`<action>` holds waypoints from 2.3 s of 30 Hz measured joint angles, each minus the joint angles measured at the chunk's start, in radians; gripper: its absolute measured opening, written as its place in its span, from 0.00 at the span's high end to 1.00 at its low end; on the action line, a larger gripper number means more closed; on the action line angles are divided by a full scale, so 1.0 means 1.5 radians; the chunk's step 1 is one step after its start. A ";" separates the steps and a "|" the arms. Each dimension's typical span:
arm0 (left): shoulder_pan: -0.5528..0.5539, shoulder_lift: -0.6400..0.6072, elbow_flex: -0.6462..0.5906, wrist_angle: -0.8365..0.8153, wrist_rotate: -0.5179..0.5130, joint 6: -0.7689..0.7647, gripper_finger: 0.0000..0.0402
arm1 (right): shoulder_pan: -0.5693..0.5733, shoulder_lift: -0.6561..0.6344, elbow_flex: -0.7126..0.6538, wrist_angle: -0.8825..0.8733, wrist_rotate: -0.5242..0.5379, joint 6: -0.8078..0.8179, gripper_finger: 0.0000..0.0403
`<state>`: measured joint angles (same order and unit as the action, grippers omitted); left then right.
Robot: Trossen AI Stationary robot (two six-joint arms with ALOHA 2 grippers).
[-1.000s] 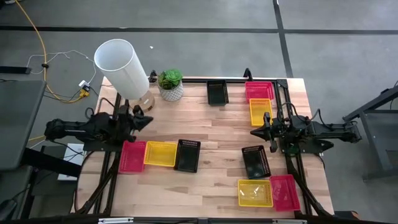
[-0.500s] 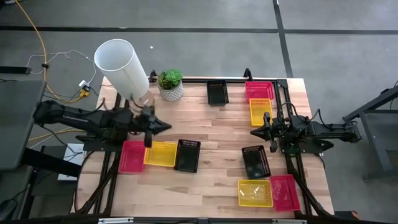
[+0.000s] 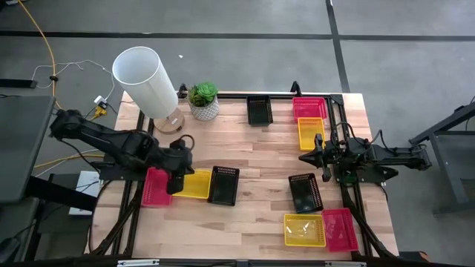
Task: Stack baskets by color
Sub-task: Stack the top yellow bin on the middle yellow bin
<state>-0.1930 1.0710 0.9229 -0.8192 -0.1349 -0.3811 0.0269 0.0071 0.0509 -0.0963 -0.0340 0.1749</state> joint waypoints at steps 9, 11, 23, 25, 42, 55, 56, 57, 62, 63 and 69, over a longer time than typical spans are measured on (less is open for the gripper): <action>0.040 0.064 -0.042 0.005 -0.005 0.100 0.82 | 0.000 0.000 0.000 0.000 0.000 0.000 1.00; 0.047 0.077 -0.044 0.005 -0.005 0.120 0.77 | 0.000 0.000 0.000 0.000 0.000 0.000 1.00; 0.090 0.149 -0.045 0.012 0.020 0.162 0.53 | 0.000 0.000 0.000 0.000 0.000 0.000 1.00; 0.091 0.148 -0.044 0.010 0.046 0.162 0.52 | 0.000 0.000 0.000 0.000 0.000 0.000 1.00; 0.095 -0.086 -0.021 0.310 0.089 0.027 0.53 | 0.000 0.001 -0.002 0.012 0.015 -0.002 1.00; 0.083 -0.240 -0.111 0.480 -0.071 -0.019 0.53 | 0.000 0.069 0.019 0.597 0.162 0.199 1.00; 0.083 -0.247 -0.124 0.495 -0.075 -0.022 0.53 | 0.000 0.090 0.038 0.598 0.147 0.197 1.00; 0.083 -0.253 -0.136 0.509 -0.076 -0.024 0.53 | 0.000 0.117 0.061 0.589 0.134 0.195 1.00; 0.085 -0.266 -0.155 0.536 -0.080 -0.040 0.53 | 0.000 0.282 0.218 0.398 0.155 0.215 1.00; 0.085 -0.266 -0.155 0.539 -0.080 -0.041 0.53 | -0.001 0.311 0.253 0.330 0.174 0.229 1.00; 0.085 -0.285 -0.155 0.547 -0.071 -0.027 0.53 | -0.028 0.479 0.443 -0.190 0.257 0.416 0.93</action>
<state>-0.0651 0.6433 0.6910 0.0016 -0.2420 -0.4222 -0.0157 0.7250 0.7158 -0.3815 0.3522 0.7993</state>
